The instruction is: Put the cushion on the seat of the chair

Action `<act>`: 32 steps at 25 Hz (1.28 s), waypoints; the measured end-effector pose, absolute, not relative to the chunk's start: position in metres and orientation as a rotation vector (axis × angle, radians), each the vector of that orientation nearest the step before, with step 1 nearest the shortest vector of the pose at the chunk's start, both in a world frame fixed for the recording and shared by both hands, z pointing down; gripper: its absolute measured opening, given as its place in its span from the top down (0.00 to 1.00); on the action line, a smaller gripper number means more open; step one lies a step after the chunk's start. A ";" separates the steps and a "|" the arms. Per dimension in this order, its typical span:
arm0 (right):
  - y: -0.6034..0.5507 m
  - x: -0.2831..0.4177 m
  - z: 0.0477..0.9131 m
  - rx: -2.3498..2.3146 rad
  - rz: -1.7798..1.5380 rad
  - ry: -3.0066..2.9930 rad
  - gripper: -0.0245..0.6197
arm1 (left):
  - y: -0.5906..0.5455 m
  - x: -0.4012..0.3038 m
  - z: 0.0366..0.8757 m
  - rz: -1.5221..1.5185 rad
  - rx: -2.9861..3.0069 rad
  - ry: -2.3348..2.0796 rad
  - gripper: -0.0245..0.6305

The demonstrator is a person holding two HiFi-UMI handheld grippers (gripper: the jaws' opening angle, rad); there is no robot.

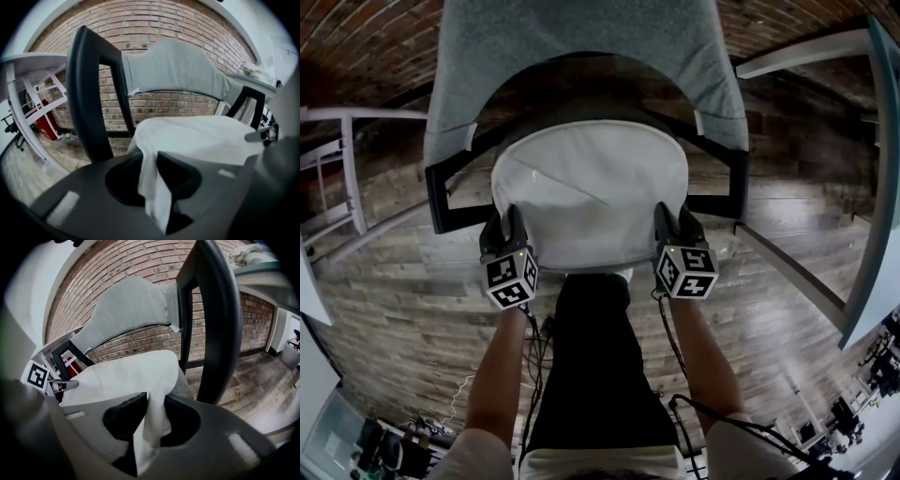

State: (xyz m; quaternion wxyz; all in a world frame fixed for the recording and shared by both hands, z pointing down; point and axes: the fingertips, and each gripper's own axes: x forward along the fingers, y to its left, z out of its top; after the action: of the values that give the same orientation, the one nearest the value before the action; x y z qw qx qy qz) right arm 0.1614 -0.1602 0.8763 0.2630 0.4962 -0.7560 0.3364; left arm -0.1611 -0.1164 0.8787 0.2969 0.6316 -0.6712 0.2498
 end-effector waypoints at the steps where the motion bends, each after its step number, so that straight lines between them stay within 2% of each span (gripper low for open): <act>1: -0.160 0.163 0.876 1.350 0.911 -2.041 0.83 | -0.116 -0.161 0.878 0.644 1.677 -1.777 0.87; 11: -0.160 0.172 0.870 1.448 0.960 -2.014 0.69 | -0.114 -0.166 0.872 0.608 1.661 -1.793 0.83; 20: -0.160 0.180 0.861 1.499 0.983 -2.012 0.64 | -0.109 -0.174 0.866 0.605 1.638 -1.816 0.75; 23: -0.156 0.183 0.859 1.502 0.987 -2.013 0.58 | -0.106 -0.177 0.861 0.593 1.637 -1.823 0.75; 28: -0.147 0.188 0.838 1.501 0.978 -2.020 0.58 | -0.095 -0.172 0.839 0.596 1.657 -1.808 0.75; 32: -0.139 0.173 0.789 1.464 0.987 -2.065 0.58 | -0.092 -0.166 0.779 0.574 1.699 -1.801 0.75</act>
State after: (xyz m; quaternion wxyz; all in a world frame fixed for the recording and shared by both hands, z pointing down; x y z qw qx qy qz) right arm 0.1731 -0.1390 0.7886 0.2110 0.5267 -0.7430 0.3551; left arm -0.1663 -0.0919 0.7793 0.2956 0.6386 -0.6770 0.2157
